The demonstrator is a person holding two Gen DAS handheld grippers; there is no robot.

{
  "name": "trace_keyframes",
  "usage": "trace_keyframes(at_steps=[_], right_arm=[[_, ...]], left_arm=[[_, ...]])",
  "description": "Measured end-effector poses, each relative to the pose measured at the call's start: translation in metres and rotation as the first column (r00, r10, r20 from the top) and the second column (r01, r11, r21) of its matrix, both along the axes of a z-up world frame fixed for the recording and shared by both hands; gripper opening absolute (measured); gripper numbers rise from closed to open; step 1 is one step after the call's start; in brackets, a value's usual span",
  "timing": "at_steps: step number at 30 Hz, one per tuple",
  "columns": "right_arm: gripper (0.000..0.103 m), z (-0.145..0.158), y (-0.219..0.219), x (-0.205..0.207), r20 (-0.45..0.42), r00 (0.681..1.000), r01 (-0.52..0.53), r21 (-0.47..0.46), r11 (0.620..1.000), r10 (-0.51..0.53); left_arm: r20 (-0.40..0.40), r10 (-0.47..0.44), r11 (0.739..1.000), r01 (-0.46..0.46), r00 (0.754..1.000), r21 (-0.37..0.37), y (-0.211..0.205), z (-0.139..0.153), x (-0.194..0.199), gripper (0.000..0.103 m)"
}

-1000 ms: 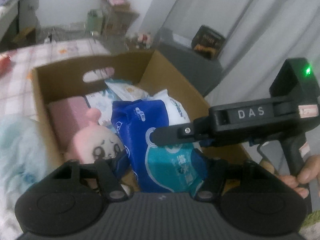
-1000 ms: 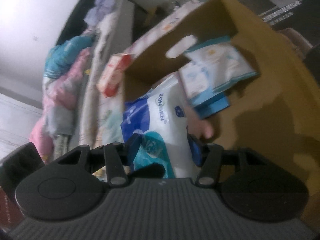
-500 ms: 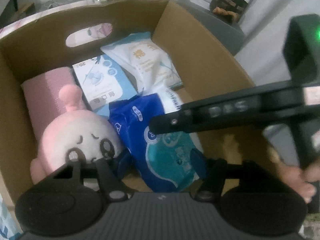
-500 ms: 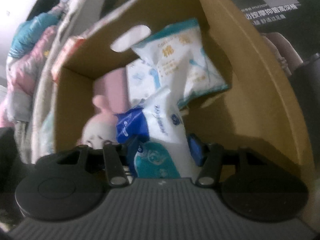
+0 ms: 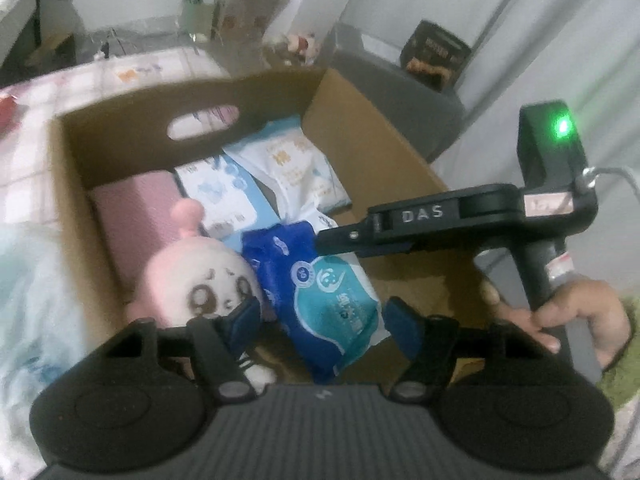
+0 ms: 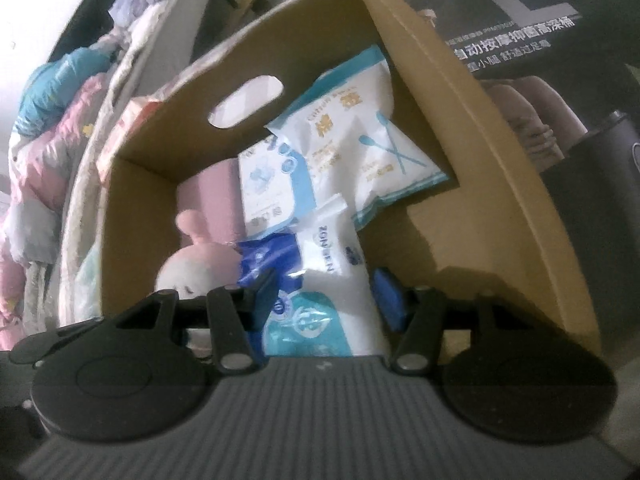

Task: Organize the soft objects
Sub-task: 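Lower the wipes pack into the box and open the right gripper, then move the right gripper back from the box to the pile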

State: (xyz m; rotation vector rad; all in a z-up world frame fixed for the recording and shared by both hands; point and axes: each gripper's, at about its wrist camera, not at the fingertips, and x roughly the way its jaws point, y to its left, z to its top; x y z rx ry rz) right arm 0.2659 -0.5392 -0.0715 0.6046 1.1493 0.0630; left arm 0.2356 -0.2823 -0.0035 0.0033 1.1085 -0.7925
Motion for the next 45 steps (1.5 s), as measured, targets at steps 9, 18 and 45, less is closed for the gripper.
trace_keyframes(at_steps=[9,18,45], right_arm=[[0.054,0.058,0.009,-0.054,0.189,0.981,0.028,0.069,0.997,-0.041],[0.055,0.085,0.054,-0.110,0.286,0.958,-0.056,0.179,0.982,0.003],[0.056,0.088,0.316,-0.062,0.254,0.887,-0.442,0.230,0.867,0.385]], left_arm=[[0.147,0.038,0.997,-0.027,0.988,-0.072,0.061,0.043,-0.045,0.087],[0.235,0.136,0.990,-0.121,0.962,-0.077,0.146,0.051,-0.098,0.091],[0.346,0.469,0.866,-0.499,0.812,-0.002,0.335,-0.007,-0.147,0.086]])
